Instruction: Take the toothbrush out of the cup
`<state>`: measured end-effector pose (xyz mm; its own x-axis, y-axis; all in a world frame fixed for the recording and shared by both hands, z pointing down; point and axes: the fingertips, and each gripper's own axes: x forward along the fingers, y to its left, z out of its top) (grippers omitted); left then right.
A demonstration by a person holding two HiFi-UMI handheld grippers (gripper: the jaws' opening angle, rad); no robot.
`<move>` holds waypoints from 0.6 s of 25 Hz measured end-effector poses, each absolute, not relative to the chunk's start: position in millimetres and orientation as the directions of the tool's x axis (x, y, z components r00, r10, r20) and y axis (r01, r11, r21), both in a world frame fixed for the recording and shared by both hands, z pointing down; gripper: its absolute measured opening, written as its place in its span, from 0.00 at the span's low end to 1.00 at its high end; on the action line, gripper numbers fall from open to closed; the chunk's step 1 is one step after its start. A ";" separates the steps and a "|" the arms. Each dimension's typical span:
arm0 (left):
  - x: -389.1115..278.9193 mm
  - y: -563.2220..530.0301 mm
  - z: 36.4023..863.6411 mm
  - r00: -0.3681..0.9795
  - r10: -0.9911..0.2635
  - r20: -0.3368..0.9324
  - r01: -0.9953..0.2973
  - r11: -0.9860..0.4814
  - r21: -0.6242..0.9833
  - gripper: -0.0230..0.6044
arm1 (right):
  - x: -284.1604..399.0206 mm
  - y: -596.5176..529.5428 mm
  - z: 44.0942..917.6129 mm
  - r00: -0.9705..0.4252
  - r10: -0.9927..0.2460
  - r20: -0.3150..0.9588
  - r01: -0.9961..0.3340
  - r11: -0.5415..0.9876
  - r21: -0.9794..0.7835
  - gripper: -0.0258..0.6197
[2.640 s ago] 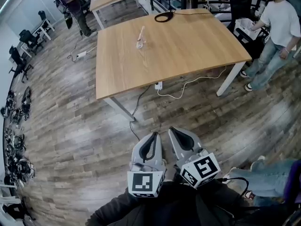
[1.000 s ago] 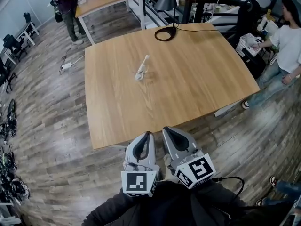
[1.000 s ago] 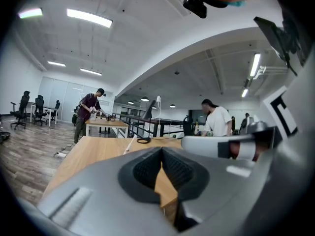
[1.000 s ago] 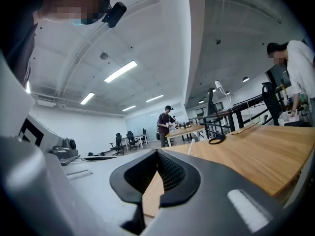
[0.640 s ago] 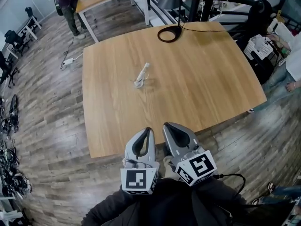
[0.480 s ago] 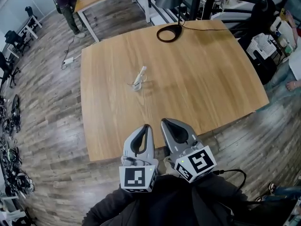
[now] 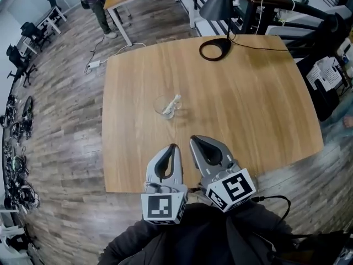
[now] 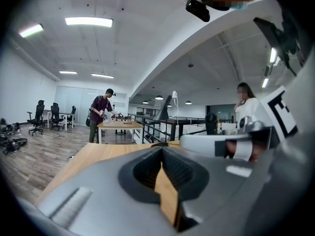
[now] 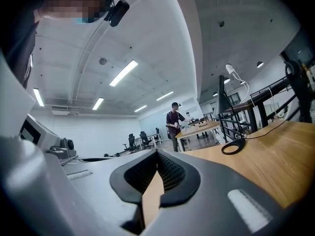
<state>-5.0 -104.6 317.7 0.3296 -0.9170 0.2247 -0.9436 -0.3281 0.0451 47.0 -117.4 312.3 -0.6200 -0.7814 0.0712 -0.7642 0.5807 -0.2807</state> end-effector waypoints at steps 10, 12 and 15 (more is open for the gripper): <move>-15.7 -144.5 334.7 0.269 -0.926 0.265 -0.963 -0.259 0.073 0.05 | 33.7 -161.8 330.9 -0.674 -0.730 0.119 -0.723 0.617 -0.311 0.04; -19.6 -151.9 344.5 0.275 -0.919 0.283 -0.961 -0.259 0.093 0.05 | 28.2 -169.4 339.5 -0.676 -0.725 0.130 -0.720 0.615 -0.321 0.06; -27.6 -168.8 354.6 0.268 -0.913 0.307 -0.963 -0.251 0.094 0.05 | 20.5 -185.7 349.5 -0.676 -0.724 0.139 -0.720 0.608 -0.334 0.11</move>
<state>-27.6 -168.8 354.6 0.2678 -0.9133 0.3070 -0.9634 -0.2507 0.0945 20.5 -185.7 349.5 -0.6758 -0.7239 0.1388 -0.7201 0.6081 -0.3343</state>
